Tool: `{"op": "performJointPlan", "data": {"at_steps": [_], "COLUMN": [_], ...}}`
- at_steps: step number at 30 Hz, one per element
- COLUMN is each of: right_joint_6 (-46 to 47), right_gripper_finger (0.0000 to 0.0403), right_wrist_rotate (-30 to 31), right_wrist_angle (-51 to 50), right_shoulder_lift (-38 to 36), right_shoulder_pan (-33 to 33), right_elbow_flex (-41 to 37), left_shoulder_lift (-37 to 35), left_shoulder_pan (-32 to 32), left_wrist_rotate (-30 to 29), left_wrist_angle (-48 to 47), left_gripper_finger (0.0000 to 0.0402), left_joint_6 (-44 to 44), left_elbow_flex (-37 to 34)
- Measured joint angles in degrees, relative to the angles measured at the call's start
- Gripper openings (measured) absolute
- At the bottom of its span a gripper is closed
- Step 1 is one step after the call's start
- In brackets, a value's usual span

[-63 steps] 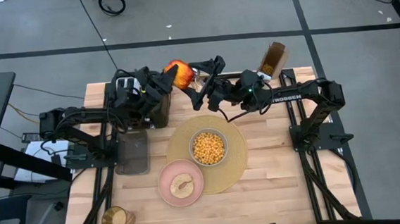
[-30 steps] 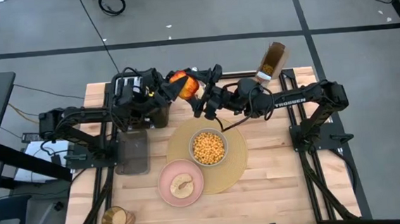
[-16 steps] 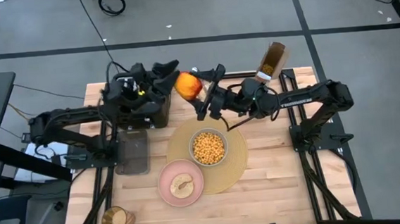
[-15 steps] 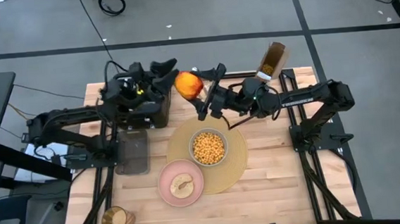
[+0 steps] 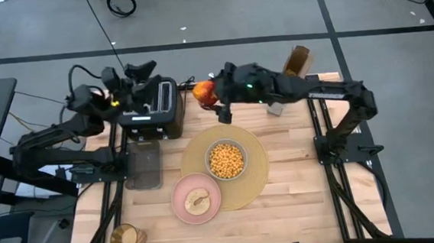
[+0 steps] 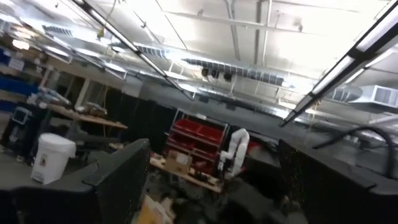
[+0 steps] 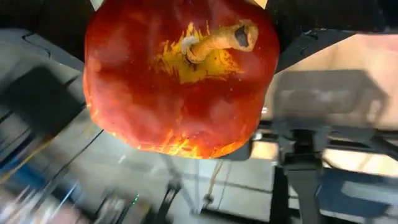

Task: Arrange a breakfast setting
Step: Put the apple on the table mat to the top left of the gray bowl

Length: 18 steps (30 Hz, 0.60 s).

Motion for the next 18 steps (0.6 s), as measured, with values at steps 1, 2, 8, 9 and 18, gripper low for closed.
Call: {"op": "performJointPlan", "data": {"at_steps": [1,2,8,9,18], "right_joint_6": [2.9,5.5,17.9,19.9,35.4], "right_gripper_finger": [0.0353,0.0353,0.0353,0.0353,0.0354], "right_wrist_rotate": [-1.3,-2.5,-6.4,-6.9,-9.6], "right_wrist_angle": [-1.9,-3.7,-9.3,-9.3,-12.6], "right_shoulder_lift": [1.2,2.7,11.3,12.5,23.5], "right_shoulder_pan": [-0.6,-1.2,-2.7,-2.7,-3.2], "right_elbow_flex": [1.6,2.9,6.5,6.5,6.7], "left_shoulder_lift": [-0.5,-0.7,-0.8,-0.8,-0.8], "left_shoulder_pan": [-0.3,-0.7,-3.1,-3.5,-5.8], "left_wrist_rotate": [0.0,0.0,0.0,0.0,-0.5], "left_wrist_angle": [-1.1,-2.4,-8.3,-8.8,-9.6], "left_gripper_finger": [0.0357,0.0357,0.0357,0.0357,0.0357], "left_joint_6": [-0.5,-1.3,-4.8,-5.4,-6.1], "left_elbow_flex": [0.0,0.0,0.0,0.0,0.0]}}
